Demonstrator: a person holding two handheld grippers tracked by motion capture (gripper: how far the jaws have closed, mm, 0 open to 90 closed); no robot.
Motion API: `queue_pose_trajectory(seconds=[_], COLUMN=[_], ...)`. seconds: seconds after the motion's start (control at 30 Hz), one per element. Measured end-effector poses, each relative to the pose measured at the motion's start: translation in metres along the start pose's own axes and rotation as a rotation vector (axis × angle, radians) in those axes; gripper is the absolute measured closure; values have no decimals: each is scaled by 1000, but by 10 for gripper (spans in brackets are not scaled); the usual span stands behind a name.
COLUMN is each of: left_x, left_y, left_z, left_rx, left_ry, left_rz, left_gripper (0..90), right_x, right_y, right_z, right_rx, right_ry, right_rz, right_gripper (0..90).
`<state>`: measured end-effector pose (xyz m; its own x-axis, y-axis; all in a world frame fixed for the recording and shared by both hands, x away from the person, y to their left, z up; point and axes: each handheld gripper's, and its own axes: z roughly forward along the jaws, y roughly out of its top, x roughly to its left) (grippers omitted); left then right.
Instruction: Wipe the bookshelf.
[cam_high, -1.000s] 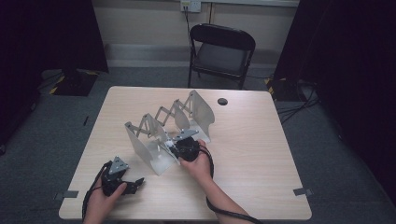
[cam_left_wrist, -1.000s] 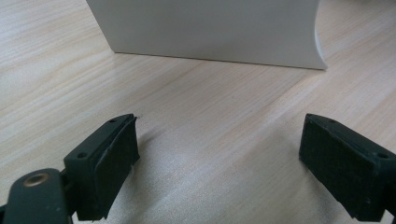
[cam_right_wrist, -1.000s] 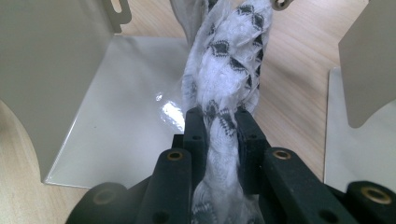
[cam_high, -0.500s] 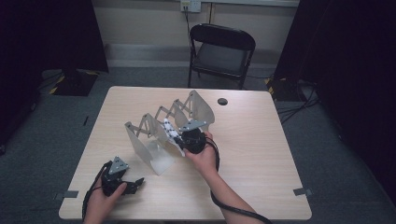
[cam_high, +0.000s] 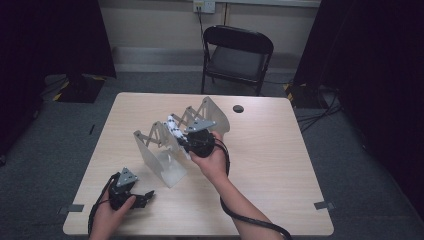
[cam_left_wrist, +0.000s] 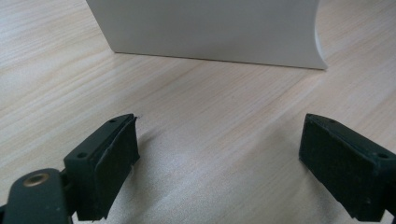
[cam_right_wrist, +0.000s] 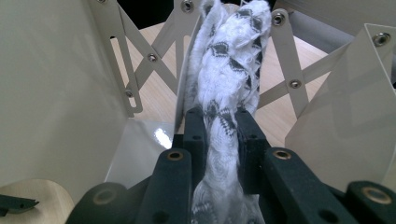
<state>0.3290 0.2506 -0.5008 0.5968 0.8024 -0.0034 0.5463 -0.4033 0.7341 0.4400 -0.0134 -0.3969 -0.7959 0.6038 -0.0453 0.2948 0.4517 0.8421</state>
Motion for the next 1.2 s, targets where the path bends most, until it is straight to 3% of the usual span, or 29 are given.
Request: queue_pose_trajectory(seconds=[0.43, 1.2], left_x=[0, 0], left_y=[0, 0], left_z=[0, 0], left_rx=[1, 1], left_ry=[0, 0], left_rz=[1, 1], left_gripper=[113, 113], right_x=[0, 4], right_y=[-11, -68], right_z=[19, 43], right_rx=[36, 139], right_ry=[14, 46], right_rz=[-5, 45], right_gripper=[783, 779])
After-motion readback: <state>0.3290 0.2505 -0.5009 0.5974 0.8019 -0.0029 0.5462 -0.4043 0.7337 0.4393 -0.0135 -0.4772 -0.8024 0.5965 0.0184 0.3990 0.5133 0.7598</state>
